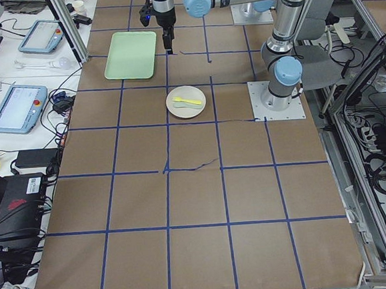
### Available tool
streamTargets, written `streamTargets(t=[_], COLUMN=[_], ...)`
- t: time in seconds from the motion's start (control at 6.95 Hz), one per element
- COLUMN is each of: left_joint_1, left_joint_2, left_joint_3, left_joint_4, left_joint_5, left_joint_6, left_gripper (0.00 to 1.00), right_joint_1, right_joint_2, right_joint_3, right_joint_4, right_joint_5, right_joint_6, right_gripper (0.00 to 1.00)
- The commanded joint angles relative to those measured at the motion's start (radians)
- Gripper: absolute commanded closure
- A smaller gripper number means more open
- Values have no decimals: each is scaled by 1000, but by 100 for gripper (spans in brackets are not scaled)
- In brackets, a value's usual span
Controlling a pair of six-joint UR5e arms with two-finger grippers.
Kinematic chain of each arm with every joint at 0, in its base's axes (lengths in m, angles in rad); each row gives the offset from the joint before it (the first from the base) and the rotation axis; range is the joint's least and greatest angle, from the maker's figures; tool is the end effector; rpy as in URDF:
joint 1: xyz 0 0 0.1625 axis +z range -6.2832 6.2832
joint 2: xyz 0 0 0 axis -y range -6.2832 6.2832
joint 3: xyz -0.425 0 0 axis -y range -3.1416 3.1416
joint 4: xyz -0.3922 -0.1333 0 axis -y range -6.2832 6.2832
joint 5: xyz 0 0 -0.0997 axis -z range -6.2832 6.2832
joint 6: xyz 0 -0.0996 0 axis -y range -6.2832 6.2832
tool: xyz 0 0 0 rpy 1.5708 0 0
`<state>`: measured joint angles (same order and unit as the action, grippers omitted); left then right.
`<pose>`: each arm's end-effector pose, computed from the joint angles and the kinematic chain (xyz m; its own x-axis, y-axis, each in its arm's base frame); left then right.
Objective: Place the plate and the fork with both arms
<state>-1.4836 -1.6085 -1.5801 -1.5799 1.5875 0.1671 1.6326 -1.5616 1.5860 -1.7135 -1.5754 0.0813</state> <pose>-0.0874 -0.5113 0.4637 -0.9967 0.0805 -0.0071 0.0799 0.9951 0.0581 0.1639 -0.4976 0.4908 -0.9998 0.0195 -0.0050 0.0199 0.9928 -0.1180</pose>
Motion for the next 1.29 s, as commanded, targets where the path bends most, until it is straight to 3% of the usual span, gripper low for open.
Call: streamTargets(t=[0.0, 1.15], left_joint_1=[-4, -4], left_joint_2=[7, 9], left_joint_3=[-20, -24], left_joint_4=[1, 5], left_joint_5=[-4, -11], left_joint_6=[-1, 3], left_gripper=[0, 0], right_joint_1=[1, 1], right_joint_2=[0, 0], right_joint_3=[0, -1], right_joint_4=[0, 0], right_joint_5=[0, -2], right_joint_6=[0, 0], right_gripper=[0, 0])
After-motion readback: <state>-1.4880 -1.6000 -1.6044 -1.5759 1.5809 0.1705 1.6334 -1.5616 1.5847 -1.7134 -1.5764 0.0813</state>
